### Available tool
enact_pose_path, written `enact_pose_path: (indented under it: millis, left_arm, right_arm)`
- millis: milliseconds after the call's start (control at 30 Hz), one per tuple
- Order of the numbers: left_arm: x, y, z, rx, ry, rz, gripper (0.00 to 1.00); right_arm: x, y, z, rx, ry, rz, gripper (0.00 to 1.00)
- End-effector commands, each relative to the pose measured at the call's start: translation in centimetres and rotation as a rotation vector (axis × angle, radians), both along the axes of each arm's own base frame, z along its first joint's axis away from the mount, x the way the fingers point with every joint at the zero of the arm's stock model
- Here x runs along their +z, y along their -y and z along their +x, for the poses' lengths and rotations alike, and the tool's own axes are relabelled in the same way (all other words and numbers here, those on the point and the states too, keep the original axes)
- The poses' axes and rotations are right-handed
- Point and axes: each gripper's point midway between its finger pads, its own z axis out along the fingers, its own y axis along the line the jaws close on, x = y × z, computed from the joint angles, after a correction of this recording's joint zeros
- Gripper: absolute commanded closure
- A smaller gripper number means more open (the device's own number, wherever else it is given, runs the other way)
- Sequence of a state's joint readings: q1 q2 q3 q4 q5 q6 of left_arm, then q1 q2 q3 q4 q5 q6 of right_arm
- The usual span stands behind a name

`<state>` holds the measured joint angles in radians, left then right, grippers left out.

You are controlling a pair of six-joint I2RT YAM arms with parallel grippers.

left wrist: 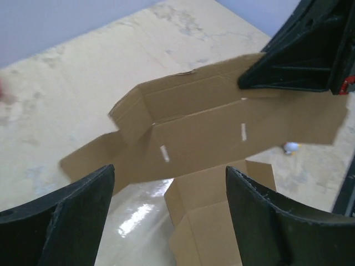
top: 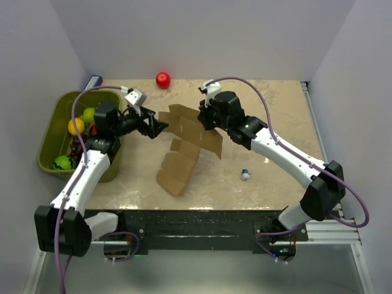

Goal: Fold the paper box

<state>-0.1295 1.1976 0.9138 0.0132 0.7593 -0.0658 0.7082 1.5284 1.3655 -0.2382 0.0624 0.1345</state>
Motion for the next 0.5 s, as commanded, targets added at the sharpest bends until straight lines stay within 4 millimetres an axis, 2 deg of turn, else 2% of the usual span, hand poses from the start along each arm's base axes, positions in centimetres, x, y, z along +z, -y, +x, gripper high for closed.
enact_pose_path:
  millis: [0, 33, 100, 200, 233, 333, 367, 400, 433, 467]
  left_arm:
    - [5.9, -2.9, -0.3, 0.205, 0.246, 0.01, 0.13]
    - [5.2, -3.1, -0.8, 0.218, 0.244, 0.003, 0.13]
    - [6.0, -3.1, -2.3, 0.225, 0.266, -0.042, 0.13]
    - [2.9, -2.6, -3.6, 0.221, 0.139, -0.082, 0.13]
    - [0.9, -2.7, -3.9, 0.231, 0.08, -0.087, 0.13]
    - [-1.8, -2.9, -4.1, 0.297, -0.059, -0.142, 0.14]
    - [-2.2, -2.9, -4.1, 0.309, -0.075, -0.164, 0.14]
    - [-2.8, -2.7, -4.2, 0.317, -0.119, -0.207, 0.15]
    - [-4.8, -2.4, -4.6, 0.315, -0.163, -0.215, 0.16]
    - [-4.9, -2.3, -4.5, 0.315, -0.152, -0.241, 0.16]
  right_arm:
    - [0.6, 1.1, -0.5, -0.058, -0.022, 0.016, 1.0]
    - [0.6, 1.1, -0.5, -0.059, -0.024, 0.019, 1.0]
    - [0.4, 1.0, -0.6, -0.046, -0.022, 0.026, 1.0]
    - [0.4, 0.3, -1.3, 0.012, -0.021, 0.047, 1.0]
    - [0.3, 0.2, -1.4, 0.032, -0.016, 0.045, 1.0]
    - [0.4, -0.4, -2.0, 0.103, -0.024, 0.082, 1.0]
    - [-0.1, -0.3, -2.2, 0.123, -0.037, 0.086, 1.0]
    - [0.4, -0.5, -2.3, 0.142, -0.025, 0.109, 1.0]
    - [0.5, -0.6, -2.7, 0.194, -0.031, 0.134, 1.0]
    - [0.1, -0.7, -3.0, 0.219, -0.036, 0.142, 1.0]
